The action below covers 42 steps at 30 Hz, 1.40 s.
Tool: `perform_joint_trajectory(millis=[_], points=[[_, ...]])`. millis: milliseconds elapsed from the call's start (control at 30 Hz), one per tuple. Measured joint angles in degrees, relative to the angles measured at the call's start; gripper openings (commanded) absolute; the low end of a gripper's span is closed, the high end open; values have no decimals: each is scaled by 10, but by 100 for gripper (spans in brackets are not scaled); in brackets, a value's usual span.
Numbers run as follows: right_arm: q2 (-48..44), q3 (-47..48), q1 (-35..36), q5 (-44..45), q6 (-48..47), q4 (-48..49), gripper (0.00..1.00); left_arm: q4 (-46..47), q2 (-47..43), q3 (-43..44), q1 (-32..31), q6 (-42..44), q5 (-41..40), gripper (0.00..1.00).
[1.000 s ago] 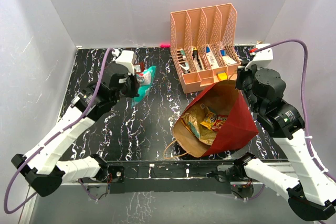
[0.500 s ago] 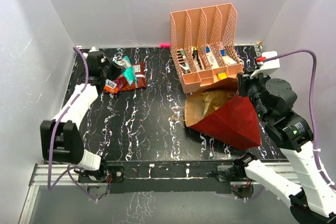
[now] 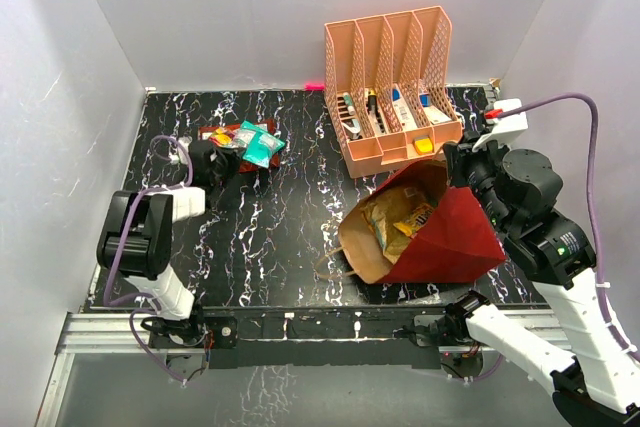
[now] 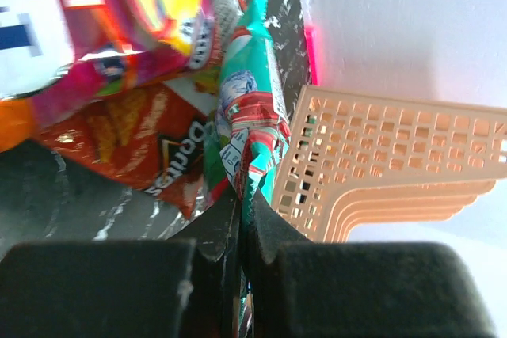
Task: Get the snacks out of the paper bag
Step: Place the snack at the center of the board.
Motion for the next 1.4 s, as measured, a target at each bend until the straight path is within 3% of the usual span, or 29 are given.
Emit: perform_joint_trajectory(millis=[200, 533, 1033, 1233, 1400], points=[[-1, 0, 0, -8, 4, 0, 7, 117, 27, -84, 2, -51, -54, 0], [-1, 4, 0, -12, 8, -5, 7, 249, 155, -86, 9, -140, -80, 0], [2, 5, 0, -21, 12, -8, 7, 256, 180, -26, 10, -181, -82, 1], [2, 5, 0, -21, 12, -8, 7, 231, 195, 9, 10, -190, -78, 11], [1, 5, 0, -23, 12, -8, 7, 203, 203, 3, 11, -192, -66, 32]])
